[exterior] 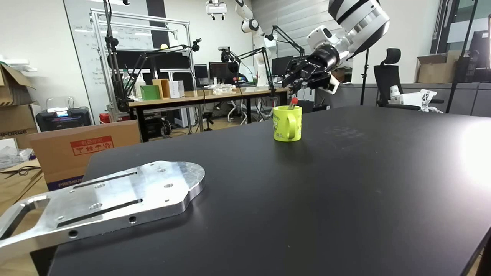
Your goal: Put the marker into the mug.
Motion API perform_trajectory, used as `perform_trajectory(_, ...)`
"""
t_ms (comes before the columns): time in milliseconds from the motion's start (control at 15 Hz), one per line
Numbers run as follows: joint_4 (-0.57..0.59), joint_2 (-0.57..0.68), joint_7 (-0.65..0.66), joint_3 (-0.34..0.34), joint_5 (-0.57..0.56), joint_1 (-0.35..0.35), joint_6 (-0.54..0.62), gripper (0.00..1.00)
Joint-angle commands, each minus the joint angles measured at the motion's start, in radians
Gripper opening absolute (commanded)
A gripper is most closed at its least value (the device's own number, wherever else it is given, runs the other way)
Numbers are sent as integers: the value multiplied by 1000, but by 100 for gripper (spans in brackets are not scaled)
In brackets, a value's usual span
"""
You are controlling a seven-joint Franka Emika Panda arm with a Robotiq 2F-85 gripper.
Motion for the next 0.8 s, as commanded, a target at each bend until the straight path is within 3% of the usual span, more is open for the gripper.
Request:
perform_trajectory(0,46,-6,-15,-16,27,14,-43,69)
perform_trajectory(333,15,-68,-16,-21,42,23,-42,99)
perform_trajectory(733,26,-69,14,-45,38,42,-67,100)
